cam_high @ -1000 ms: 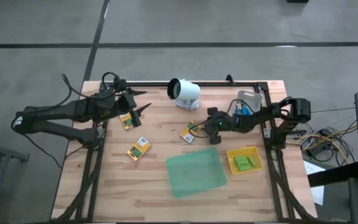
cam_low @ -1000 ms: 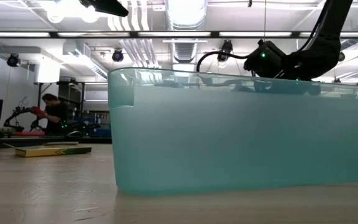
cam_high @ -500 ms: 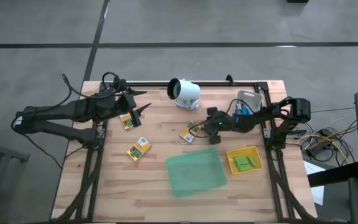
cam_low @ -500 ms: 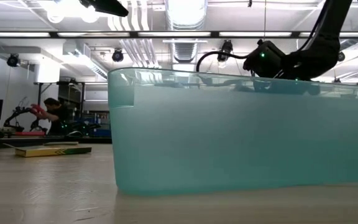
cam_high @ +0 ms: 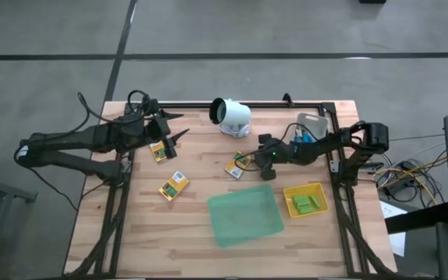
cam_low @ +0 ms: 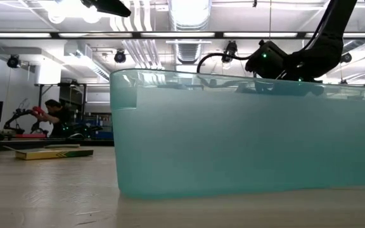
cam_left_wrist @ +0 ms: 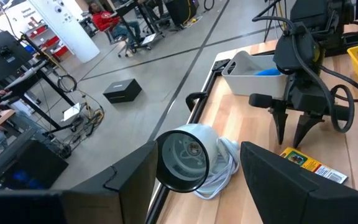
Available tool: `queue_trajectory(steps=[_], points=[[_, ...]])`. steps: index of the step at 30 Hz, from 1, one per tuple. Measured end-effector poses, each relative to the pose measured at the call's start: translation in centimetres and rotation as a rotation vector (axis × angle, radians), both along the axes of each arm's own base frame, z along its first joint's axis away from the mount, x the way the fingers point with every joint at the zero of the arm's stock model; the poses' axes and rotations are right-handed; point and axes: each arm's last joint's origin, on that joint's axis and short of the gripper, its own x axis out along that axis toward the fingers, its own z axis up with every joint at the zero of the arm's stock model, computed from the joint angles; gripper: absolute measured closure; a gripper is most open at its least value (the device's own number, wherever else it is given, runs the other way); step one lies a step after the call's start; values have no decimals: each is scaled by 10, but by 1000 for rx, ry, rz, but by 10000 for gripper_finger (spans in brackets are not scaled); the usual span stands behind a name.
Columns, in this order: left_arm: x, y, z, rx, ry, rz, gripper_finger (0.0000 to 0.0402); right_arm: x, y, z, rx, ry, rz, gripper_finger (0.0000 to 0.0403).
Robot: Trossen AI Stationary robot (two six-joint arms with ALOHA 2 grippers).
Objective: Pick & Place School Supplies
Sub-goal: Put the yellow crayon box into the green bin
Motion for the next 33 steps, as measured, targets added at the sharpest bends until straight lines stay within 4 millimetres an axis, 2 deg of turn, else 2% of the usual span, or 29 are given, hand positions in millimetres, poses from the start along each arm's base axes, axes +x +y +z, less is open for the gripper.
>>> queue_trajectory(steps=[10, 25, 33], points=[[0, 0, 0, 0, 0, 0, 165, 5, -3, 4, 50, -1, -33, 271], [0, 0, 0, 0, 0, 0, 165, 2, -8, 2, 107, 16, -93, 271], [0, 0, 0, 0, 1, 0, 165, 4, -12, 6, 346, -58, -217, 271]])
